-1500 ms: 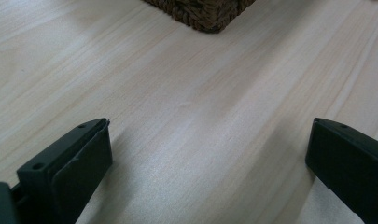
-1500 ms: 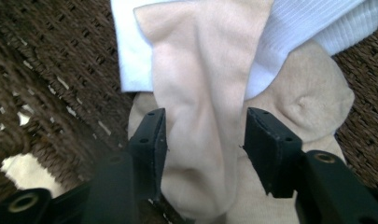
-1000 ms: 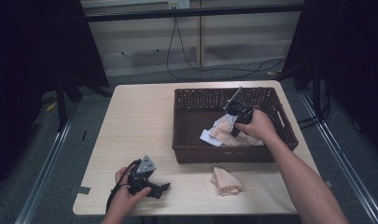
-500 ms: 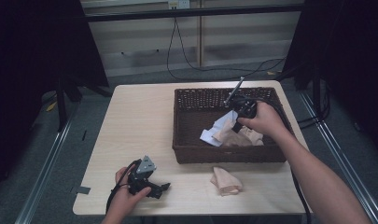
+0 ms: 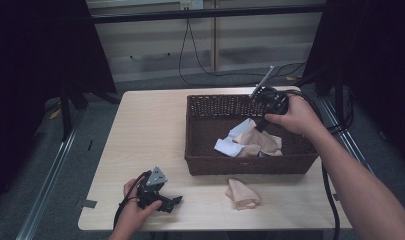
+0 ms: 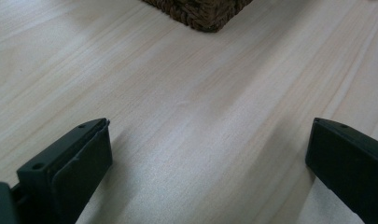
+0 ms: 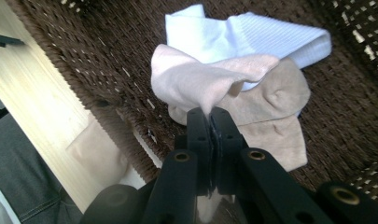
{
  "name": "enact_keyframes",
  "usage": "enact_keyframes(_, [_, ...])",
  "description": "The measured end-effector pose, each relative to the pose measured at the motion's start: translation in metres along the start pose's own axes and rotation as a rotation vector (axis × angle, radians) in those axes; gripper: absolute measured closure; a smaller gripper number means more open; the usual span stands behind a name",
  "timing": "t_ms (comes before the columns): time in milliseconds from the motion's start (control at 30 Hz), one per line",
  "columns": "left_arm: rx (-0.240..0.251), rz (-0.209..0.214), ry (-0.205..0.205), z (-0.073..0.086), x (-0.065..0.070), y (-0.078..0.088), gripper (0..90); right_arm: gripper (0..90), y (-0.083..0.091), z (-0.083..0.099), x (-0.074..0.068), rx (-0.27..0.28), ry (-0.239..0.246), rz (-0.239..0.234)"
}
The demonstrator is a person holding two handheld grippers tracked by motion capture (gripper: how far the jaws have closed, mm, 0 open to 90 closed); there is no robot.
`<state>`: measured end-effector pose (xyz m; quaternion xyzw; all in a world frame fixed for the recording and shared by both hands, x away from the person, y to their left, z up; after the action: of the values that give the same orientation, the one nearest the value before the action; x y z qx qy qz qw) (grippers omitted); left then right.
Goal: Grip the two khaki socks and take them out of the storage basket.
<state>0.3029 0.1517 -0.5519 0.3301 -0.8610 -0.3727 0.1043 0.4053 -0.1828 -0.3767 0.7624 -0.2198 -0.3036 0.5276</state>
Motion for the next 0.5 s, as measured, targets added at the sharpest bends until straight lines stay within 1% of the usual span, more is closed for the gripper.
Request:
enact_keyframes(67, [-0.004, 0.001, -0.001, 0.000, 0.000, 0.000, 0.0, 88.1, 0.005, 0.000, -0.001, 0.002, 0.007, 0.000])
enact_keyframes(167, [-0.004, 0.001, -0.002, 0.000, 0.000, 0.000, 0.0, 88.1, 0.013, -0.001, -0.003, -0.005, 0.028, 0.019])
enact_keyframes(200, [-0.004, 0.001, -0.002, 0.000, 0.000, 0.000, 0.0, 88.1, 0.013, -0.001, -0.003, -0.005, 0.028, 0.019])
enact_keyframes(300, [-0.005, 0.001, -0.003, 0.000, 0.000, 0.000, 0.0, 88.0, 0.021, -0.003, -0.010, 0.002, 0.046, 0.013])
enact_keyframes(333, [-0.004, 0.001, -0.002, 0.000, 0.000, 0.000, 0.0, 88.0, 0.024, -0.004, -0.012, 0.006, 0.054, 0.024])
enact_keyframes(400, [-0.004, 0.001, -0.002, 0.000, 0.000, 0.000, 0.0, 88.1, 0.026, -0.004, -0.014, -0.003, 0.053, 0.023])
enact_keyframes(500, [-0.005, 0.001, -0.003, 0.000, 0.000, 0.000, 0.0, 88.1, 0.029, -0.005, -0.018, 0.003, 0.070, 0.016])
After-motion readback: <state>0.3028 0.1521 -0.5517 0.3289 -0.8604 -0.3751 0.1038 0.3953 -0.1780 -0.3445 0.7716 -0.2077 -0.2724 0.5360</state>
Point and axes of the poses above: each handheld gripper's, and its own axes: y roughly backward along the jaws, z roughly out of its underside, x roughly to its right, the point moved 6 cm from there along -y, roughly forward along the jaws, and after that the axes turned 7 degrees about -z, right-handed, at the moved point
